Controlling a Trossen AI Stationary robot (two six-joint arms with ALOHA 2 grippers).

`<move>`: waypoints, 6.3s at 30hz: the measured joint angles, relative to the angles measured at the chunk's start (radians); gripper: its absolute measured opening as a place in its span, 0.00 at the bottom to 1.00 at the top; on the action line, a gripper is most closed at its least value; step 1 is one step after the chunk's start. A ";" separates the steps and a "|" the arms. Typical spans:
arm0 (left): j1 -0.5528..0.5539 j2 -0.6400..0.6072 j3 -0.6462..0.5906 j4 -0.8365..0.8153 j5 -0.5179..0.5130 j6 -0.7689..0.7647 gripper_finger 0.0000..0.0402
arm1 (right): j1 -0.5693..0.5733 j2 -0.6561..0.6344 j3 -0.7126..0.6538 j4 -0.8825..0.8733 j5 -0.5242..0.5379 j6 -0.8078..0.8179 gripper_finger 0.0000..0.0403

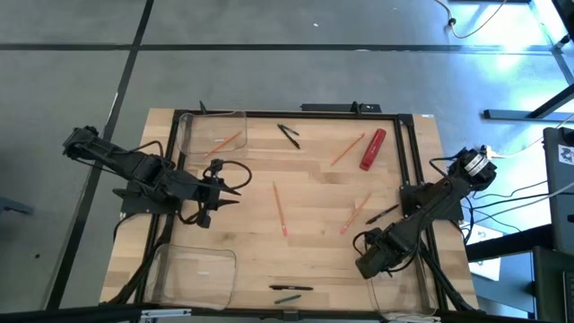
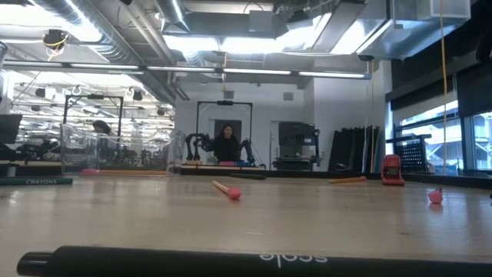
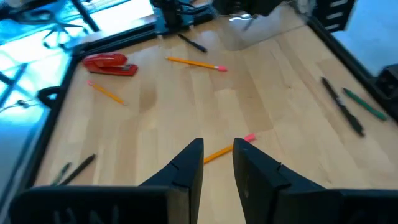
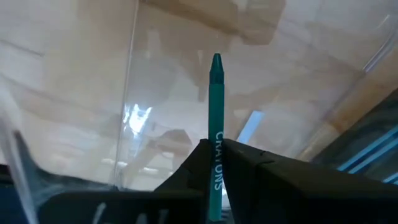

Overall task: Sort crayons/erasers/pens/pencils in bins
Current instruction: Put the green crayon into the bottom right transparent bin, then put the black pen into the bottom left transparent bin

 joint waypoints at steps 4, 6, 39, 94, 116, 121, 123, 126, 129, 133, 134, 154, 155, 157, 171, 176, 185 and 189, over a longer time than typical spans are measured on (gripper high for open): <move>0.000 0.000 0.000 0.000 0.034 -0.001 0.20 | 0.000 0.000 0.000 -0.001 -0.001 0.001 0.08; 0.000 0.000 0.000 0.000 0.036 -0.001 0.20 | 0.000 0.000 0.000 -0.001 -0.002 0.001 0.08; 0.000 0.000 0.000 -0.028 0.024 -0.067 0.20 | 0.000 0.006 0.163 -0.197 0.103 0.003 0.31; 0.093 0.000 -0.309 -0.486 0.263 -1.251 0.20 | -0.334 0.002 0.441 0.200 0.732 -1.495 0.31; 0.133 0.271 -0.309 -0.406 0.270 -1.239 0.20 | -0.344 0.002 0.441 0.195 0.732 -1.549 0.31; 0.155 0.331 -0.309 -0.367 0.226 -1.239 0.20 | -0.344 0.002 0.441 0.195 0.732 -1.549 0.31; 0.163 0.349 -0.309 -0.367 0.215 -1.239 0.20 | -0.344 0.002 0.441 0.195 0.732 -1.549 0.31; 0.172 0.368 -0.309 -0.366 0.213 -1.239 0.20 | -0.344 0.002 0.441 0.195 0.732 -1.549 0.31; 0.175 0.383 -0.309 -0.362 0.212 -1.239 0.20 | -0.344 0.002 0.441 0.195 0.732 -1.549 0.31; 0.175 0.395 -0.309 -0.334 0.213 -1.235 0.20 | -0.344 0.002 0.441 0.195 0.732 -1.549 0.31; 0.175 0.395 -0.309 -0.332 0.212 -1.232 0.20 | -0.344 0.002 0.441 0.194 0.732 -1.549 0.31; 0.175 0.480 -0.306 -0.303 0.182 -1.207 0.20 | -0.344 0.002 0.440 0.194 0.732 -1.549 0.31; 0.175 0.483 -0.306 -0.301 0.181 -1.207 0.19 | -0.344 0.002 0.440 0.194 0.732 -1.549 0.31; 0.175 0.484 -0.306 -0.299 0.181 -1.206 0.18 | -0.344 0.002 0.440 0.194 0.732 -1.549 0.31; 0.201 0.484 -0.308 -0.269 0.145 -1.205 0.02 | -0.343 0.002 0.440 0.193 0.732 -1.549 0.31; 0.201 0.482 -0.309 -0.263 0.127 -1.188 0.01 | -0.343 0.002 0.440 0.193 0.732 -1.548 0.31; 0.201 0.459 -0.266 -0.269 0.059 -1.139 0.01 | -0.343 0.002 0.440 0.193 0.733 -1.546 0.31; 0.204 0.458 -0.220 -0.273 0.052 -1.081 0.01 | -0.343 0.002 0.440 0.193 0.733 -1.545 0.31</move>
